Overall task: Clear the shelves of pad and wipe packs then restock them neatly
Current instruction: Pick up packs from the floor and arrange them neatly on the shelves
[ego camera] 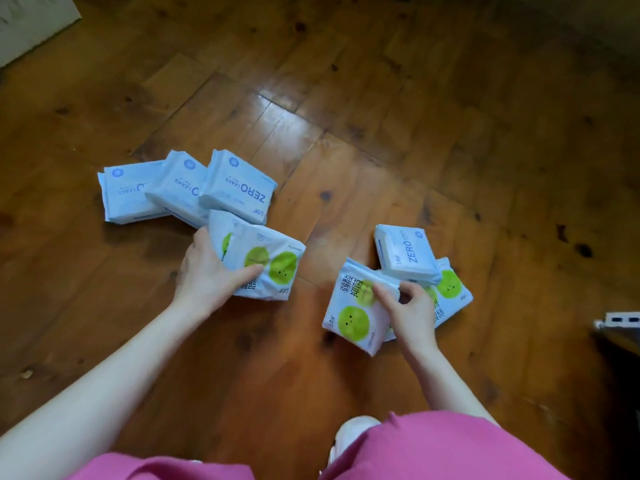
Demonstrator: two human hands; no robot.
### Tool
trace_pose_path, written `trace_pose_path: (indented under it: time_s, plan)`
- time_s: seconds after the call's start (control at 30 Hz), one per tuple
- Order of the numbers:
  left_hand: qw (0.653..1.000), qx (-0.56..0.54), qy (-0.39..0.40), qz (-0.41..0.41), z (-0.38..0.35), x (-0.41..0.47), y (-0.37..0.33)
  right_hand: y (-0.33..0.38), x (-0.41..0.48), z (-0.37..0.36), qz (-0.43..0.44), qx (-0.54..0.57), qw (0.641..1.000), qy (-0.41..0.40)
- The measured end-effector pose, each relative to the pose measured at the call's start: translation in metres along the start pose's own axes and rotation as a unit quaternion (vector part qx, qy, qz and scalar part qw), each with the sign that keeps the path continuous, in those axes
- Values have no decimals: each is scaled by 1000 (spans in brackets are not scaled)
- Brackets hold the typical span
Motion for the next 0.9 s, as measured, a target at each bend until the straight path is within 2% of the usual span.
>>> trace_pose_path:
  time_s: [0.23, 0.33, 0.47, 0.7, 0.9]
  plan:
    - [999, -4, 23, -40, -4, -12, -8, -28, -1, -11, 7, -179, 984, 15]
    - [999, -1, 20, -41, 0, -13, -7, -32, 1, -13, -20, -203, 979, 22]
    - [999, -3, 23, -45, 0, -14, -6, -28, -2, -19, -25, -255, 964, 74]
    - [997, 28, 39, -52, -2, -15, -7, -50, 5, -44, -27, -228, 967, 112]
    - [998, 28, 36, -35, -7, -19, -4, -11, -16, -49, -1, -192, 971, 142]
Point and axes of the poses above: each hand's wrist, its own x-axis towards the middle knuckle, its own z-axis out of the back of the hand, y = z × x, the point moved 3 cm from there along x, towards the middle knuckle, and after that the axes turned 13 degrees about -y, right-handed, at the moved point
